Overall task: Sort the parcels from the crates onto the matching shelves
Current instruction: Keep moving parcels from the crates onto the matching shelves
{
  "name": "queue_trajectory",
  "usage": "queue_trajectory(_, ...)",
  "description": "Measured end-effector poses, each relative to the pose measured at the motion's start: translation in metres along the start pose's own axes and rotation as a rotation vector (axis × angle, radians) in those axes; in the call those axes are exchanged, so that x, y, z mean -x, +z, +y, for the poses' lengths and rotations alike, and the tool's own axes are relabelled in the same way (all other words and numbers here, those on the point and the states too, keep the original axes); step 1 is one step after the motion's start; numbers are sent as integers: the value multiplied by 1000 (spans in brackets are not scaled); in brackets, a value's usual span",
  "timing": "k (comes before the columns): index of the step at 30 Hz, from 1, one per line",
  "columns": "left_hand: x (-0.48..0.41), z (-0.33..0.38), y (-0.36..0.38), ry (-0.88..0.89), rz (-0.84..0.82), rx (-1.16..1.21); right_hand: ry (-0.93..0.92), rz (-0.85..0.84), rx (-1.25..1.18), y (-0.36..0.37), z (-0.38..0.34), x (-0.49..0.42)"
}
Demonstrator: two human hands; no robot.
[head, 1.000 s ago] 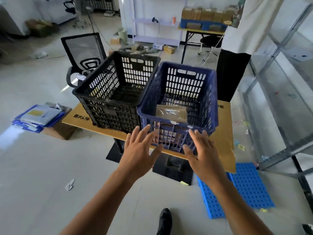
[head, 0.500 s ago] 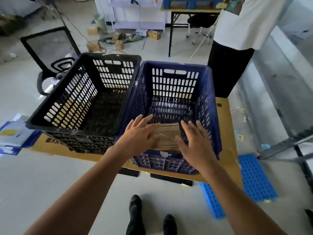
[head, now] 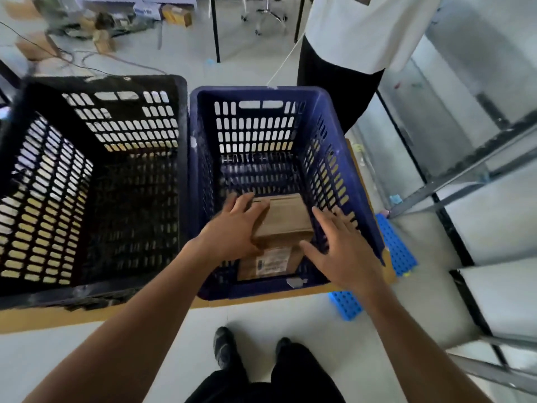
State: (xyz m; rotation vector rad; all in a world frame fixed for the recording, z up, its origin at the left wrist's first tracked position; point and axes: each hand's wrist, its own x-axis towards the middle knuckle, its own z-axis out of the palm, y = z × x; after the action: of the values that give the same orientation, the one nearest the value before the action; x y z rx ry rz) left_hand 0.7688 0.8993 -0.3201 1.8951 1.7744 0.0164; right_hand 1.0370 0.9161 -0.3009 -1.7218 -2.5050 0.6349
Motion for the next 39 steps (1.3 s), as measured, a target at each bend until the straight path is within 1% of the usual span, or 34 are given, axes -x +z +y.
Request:
queue_trajectory(8,-7,-3,3,10,-16,-2,50,-27,-70,-1,-3,1)
queue_trajectory(11,-7,-3,1,13,-6,12,50,-26,-77,0,-3,2)
queue_trajectory(15,-5,-4,1,21,-53,35,40,-23,-68,5,0,1)
queue_trajectory(20,1,3,3,-16,-32,42,33,-16,-61,5,2,-2)
queue_trajectory(27,14,16,-5,-35,96,14,-38,30,-83,3,4,1)
queue_trajectory(29,23,19,-11,-4,211,-19,-69,56,-102,2,5,3)
queue_trajectory(31,33,24,-19,22,338,4,-103,123,-133,0,5,6)
queue_trajectory(34,51,35,-36,51,448,43,-161,190,-186,-2,3,11)
queue_trajectory(37,69,48,-62,135,482,45,-196,196,-321,-5,3,13)
queue_trajectory(39,80,54,-84,185,453,53,-245,195,-503,-13,6,15)
